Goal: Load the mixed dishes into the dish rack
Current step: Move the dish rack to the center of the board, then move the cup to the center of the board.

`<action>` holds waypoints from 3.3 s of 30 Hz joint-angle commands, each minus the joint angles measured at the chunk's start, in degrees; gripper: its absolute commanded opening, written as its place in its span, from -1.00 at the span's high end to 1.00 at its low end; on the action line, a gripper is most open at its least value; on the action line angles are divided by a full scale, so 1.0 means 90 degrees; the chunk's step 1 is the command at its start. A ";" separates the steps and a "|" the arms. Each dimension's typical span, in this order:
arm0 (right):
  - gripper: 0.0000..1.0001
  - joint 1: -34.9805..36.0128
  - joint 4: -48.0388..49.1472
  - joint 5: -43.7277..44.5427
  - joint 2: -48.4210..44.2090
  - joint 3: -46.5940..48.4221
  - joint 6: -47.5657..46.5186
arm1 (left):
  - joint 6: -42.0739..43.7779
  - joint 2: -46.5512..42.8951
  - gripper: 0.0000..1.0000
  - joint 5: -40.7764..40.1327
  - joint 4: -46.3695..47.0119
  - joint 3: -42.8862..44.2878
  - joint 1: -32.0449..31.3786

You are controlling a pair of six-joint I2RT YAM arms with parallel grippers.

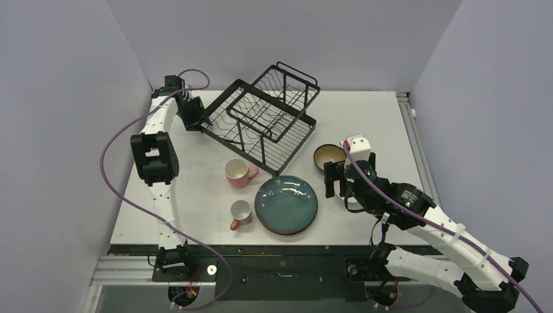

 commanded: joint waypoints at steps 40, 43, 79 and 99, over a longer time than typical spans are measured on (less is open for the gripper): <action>-0.66 -0.0328 0.0006 0.0411 -0.0172 -0.0742 0.0706 | 0.0301 -0.7204 -0.34 -0.0086 0.1454 -0.6533 -0.1375; -0.66 -0.0785 0.0049 0.0251 -0.0195 -0.0900 0.0715 | 0.0363 -0.7552 -0.34 0.0087 0.1436 -0.6746 -0.1591; -0.52 -0.3743 0.0268 -0.0442 0.0752 -0.1942 0.2134 | -0.0103 -0.9451 -0.45 0.1785 0.3315 -0.8524 -0.3559; -0.40 -0.3902 0.1122 -0.0689 0.1275 -0.2533 0.2392 | -0.0003 -0.9684 -0.50 0.1578 0.3128 -0.8571 -0.3580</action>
